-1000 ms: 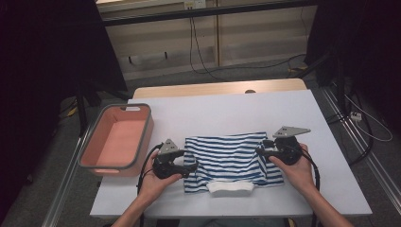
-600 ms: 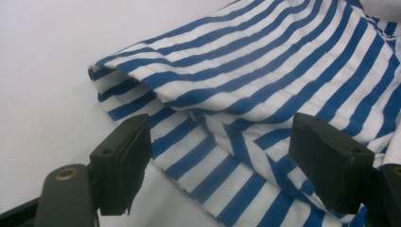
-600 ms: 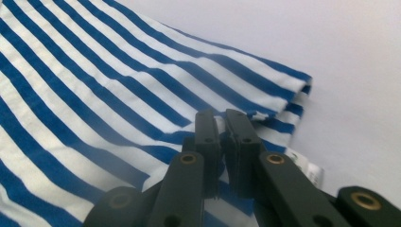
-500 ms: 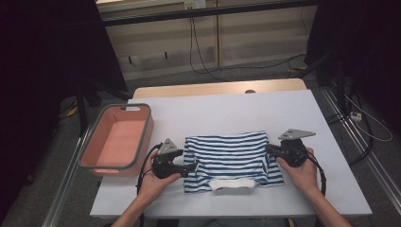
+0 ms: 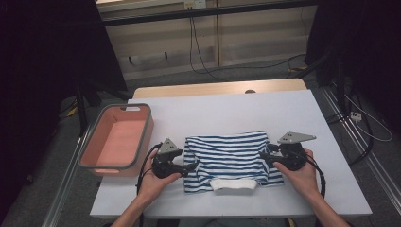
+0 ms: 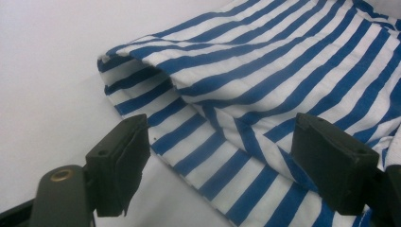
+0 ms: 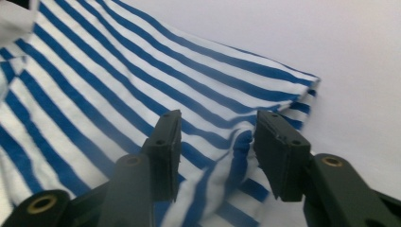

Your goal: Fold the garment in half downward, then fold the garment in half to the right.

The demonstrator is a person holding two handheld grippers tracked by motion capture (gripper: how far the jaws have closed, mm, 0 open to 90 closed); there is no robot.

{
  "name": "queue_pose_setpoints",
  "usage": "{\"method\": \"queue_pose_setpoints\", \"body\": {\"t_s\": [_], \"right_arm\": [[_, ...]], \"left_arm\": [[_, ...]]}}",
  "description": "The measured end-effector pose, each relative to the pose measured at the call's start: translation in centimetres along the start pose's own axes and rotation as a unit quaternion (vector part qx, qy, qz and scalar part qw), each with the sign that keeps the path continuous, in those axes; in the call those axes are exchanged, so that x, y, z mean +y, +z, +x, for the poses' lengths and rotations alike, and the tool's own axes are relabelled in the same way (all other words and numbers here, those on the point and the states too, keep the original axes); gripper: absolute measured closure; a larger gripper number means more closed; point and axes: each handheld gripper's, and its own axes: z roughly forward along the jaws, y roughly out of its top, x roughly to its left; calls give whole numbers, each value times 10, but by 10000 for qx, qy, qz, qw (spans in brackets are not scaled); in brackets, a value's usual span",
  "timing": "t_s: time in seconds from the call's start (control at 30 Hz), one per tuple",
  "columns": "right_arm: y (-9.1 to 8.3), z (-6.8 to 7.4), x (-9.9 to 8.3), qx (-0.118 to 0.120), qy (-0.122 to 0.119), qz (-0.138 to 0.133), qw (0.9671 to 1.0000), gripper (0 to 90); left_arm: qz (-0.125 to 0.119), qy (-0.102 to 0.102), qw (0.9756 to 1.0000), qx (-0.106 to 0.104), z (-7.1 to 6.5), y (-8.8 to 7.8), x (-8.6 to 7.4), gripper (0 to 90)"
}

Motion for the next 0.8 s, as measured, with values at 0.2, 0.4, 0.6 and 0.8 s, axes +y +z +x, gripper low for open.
{"method": "queue_pose_setpoints", "body": {"t_s": [0.2,0.4,0.6,0.8], "right_arm": [[4,15,3,331,-186,21,9993,458],[10,32,8,607,-325,37,9976,435],[17,52,11,889,-489,111,9948,420],[22,70,15,1129,-687,128,9911,423]], "left_arm": [[11,59,10000,23,0,1,0,179],[-52,-8,10000,81,3,0,-1,139],[-238,-96,9995,203,3,-3,1,129],[-421,-21,9989,214,3,-3,2,136]]}}
